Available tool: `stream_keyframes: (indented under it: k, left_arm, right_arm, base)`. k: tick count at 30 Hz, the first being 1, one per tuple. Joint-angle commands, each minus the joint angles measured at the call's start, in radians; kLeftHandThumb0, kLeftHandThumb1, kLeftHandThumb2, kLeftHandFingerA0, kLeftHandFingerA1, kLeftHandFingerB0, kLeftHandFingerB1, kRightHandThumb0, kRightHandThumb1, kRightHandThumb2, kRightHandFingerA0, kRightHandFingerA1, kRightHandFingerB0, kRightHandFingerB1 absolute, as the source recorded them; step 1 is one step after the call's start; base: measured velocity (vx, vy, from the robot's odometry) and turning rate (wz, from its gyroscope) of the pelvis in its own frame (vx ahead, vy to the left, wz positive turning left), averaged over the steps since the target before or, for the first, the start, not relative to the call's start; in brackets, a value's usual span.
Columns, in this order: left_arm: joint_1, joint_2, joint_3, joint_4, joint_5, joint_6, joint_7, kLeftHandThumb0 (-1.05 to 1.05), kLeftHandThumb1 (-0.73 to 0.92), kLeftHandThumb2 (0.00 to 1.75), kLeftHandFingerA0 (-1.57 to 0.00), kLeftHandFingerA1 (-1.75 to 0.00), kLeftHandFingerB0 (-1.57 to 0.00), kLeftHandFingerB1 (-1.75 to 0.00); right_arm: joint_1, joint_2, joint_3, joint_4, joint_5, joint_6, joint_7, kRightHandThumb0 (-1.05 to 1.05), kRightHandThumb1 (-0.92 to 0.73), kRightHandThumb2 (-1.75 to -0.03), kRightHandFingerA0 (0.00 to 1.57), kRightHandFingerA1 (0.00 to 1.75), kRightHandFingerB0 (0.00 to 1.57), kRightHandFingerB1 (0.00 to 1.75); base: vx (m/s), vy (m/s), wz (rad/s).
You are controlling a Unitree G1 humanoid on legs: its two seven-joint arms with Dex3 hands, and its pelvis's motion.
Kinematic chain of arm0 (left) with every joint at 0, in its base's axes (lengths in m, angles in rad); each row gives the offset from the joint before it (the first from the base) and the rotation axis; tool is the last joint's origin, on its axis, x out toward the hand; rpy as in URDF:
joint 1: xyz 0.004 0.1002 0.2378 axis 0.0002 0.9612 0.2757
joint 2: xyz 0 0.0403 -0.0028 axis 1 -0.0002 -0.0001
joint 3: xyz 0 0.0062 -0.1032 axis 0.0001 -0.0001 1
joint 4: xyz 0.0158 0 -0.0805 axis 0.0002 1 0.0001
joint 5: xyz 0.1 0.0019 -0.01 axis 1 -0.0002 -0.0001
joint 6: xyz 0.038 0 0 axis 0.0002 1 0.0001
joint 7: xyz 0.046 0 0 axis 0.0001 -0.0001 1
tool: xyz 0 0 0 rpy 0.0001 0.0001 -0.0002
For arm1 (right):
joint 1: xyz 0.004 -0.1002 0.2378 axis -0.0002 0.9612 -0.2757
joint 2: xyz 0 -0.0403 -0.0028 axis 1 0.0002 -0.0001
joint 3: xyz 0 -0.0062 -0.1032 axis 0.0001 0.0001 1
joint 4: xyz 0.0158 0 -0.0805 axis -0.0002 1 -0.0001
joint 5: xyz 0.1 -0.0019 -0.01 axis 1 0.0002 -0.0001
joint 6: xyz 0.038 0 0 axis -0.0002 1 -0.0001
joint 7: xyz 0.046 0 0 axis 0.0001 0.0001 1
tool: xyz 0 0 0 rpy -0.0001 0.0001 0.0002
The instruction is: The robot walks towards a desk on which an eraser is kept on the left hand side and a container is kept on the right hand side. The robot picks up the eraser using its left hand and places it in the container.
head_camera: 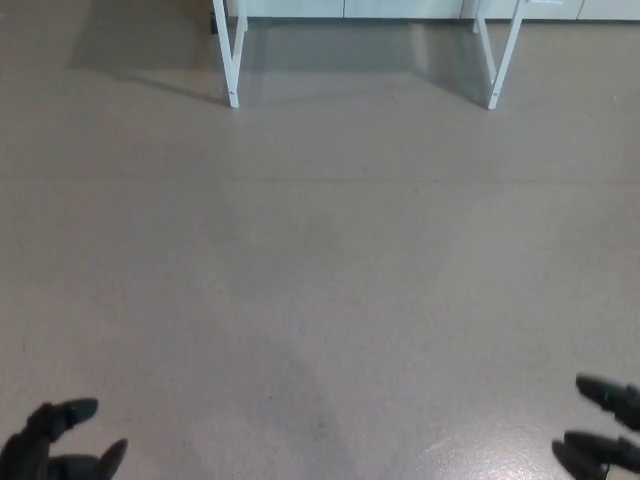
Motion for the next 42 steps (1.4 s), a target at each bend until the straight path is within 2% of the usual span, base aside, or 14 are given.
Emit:
stream_keyframes:
  k: [1,9,10,16,23,27,32,33,34,35,36,37,39,42]
  left_arm:
    - [0.009,0.022,0.069,0.019,-0.087,-0.224,-0.076,-0.55,0.48,0.78,-0.05,-1.32,-0.08,-0.75]
    - [0.068,0.011,0.076,0.028,-0.078,-0.255,-0.080,-0.56,0.49,0.72,-0.05,-1.32,-0.07,-0.71]
    - [0.087,0.008,0.076,0.026,-0.075,-0.244,-0.077,-0.60,0.45,0.74,-0.02,-1.25,-0.09,-0.68]
    - [0.160,0.013,0.063,0.025,-0.049,-0.265,-0.057,-0.43,0.35,0.85,-0.03,-1.26,-0.09,-0.67]
    - [0.127,0.037,0.063,0.117,-0.055,-0.302,-0.080,-0.24,0.16,1.10,0.00,-1.22,-0.03,-0.71]
    - [0.120,0.039,0.058,0.160,-0.055,-0.320,-0.078,-0.19,0.15,1.11,0.00,-1.11,-0.04,-0.65]
    - [0.109,0.044,0.060,0.198,-0.056,-0.339,-0.077,-0.18,0.12,1.17,0.00,-1.16,-0.04,-0.70]
    - [0.107,0.046,0.063,0.204,-0.062,-0.344,-0.085,-0.18,0.12,1.17,0.00,-1.16,-0.03,-0.70]
    - [0.105,0.048,0.062,0.210,-0.060,-0.347,-0.081,-0.19,0.12,1.16,0.00,-1.18,-0.03,-0.71]
    - [0.102,0.047,0.065,0.215,-0.067,-0.347,-0.086,-0.18,0.14,1.15,0.00,-1.16,-0.04,-0.70]
    - [0.099,0.045,0.067,0.219,-0.071,-0.347,-0.087,-0.18,0.15,1.16,0.00,-1.18,-0.04,-0.70]
    - [0.095,0.044,0.065,0.226,-0.069,-0.350,-0.084,-0.19,0.15,1.16,0.00,-1.20,-0.04,-0.72]
    - [0.091,0.047,0.060,0.237,-0.059,-0.361,-0.075,-0.19,0.11,1.18,0.00,-1.25,-0.04,-0.75]
    - [0.093,0.048,0.061,0.245,-0.062,-0.365,-0.078,-0.19,0.11,1.19,0.00,-1.20,-0.05,-0.72]
  right_arm:
    - [0.055,0.013,-0.060,-0.125,0.121,0.017,0.056,-0.16,-0.47,-0.53,0.53,0.54,0.33,0.45]
    - [0.113,0.010,-0.069,-0.106,0.107,0.007,0.065,-0.16,-0.47,-0.53,0.53,0.54,0.34,0.44]
    - [0.137,0.010,-0.068,-0.115,0.103,0.002,0.065,-0.13,-0.32,-0.79,0.47,0.65,0.24,0.54]
    - [0.200,0.001,-0.052,-0.097,0.084,-0.032,0.085,-0.05,-0.32,-0.79,0.46,0.64,0.23,0.54]
    - [0.177,-0.029,-0.028,-0.013,0.037,-0.048,0.073,-0.01,-0.29,-0.77,0.45,0.63,0.24,0.54]
    - [0.174,-0.045,-0.022,0.004,0.009,-0.046,0.050,0.00,-0.28,-0.77,0.48,0.64,0.27,0.55]
    - [0.174,-0.051,-0.014,0.004,0.001,-0.055,0.053,-0.01,-0.27,-0.77,0.48,0.64,0.27,0.55]
    - [0.172,-0.052,-0.008,0.005,-0.005,-0.051,0.052,-0.03,-0.44,-0.51,0.54,0.51,0.36,0.44]
    - [0.171,-0.054,-0.004,0.003,-0.009,-0.048,0.051,-0.05,-0.43,-0.51,0.54,0.50,0.36,0.44]
    - [0.167,-0.054,-0.002,0.007,-0.011,-0.044,0.047,-0.03,-0.28,-0.77,0.46,0.63,0.26,0.54]
    - [0.166,-0.055,0.001,0.008,-0.013,-0.045,0.046,-0.03,-0.28,-0.77,0.46,0.63,0.26,0.54]
    - [0.164,-0.062,0.006,0.008,-0.025,-0.044,0.039,-0.07,-0.43,-0.51,0.54,0.49,0.36,0.43]
    - [0.162,-0.066,0.009,0.010,-0.029,-0.047,0.037,-0.06,-0.44,-0.51,0.54,0.49,0.36,0.43]
    - [0.167,-0.068,0.017,0.008,-0.039,-0.059,0.028,-0.08,-0.43,-0.52,0.55,0.50,0.37,0.44]
  base:
    - [0.00,0.000,0.00]
    - [0.00,0.000,0.00]
    - [0.00,0.000,0.00]
    - [0.00,0.000,0.00]
    - [0.00,0.000,0.00]
    - [0.00,0.000,0.00]
    - [0.07,-0.006,-0.09]
    - [-0.02,-0.043,0.14]
    - [0.00,0.000,0.00]
    - [-0.03,0.047,0.39]
    - [-0.05,0.046,0.35]
    - [-0.04,0.067,-0.07]
    - [0.01,0.031,-0.04]
    - [0.03,0.169,-0.05]
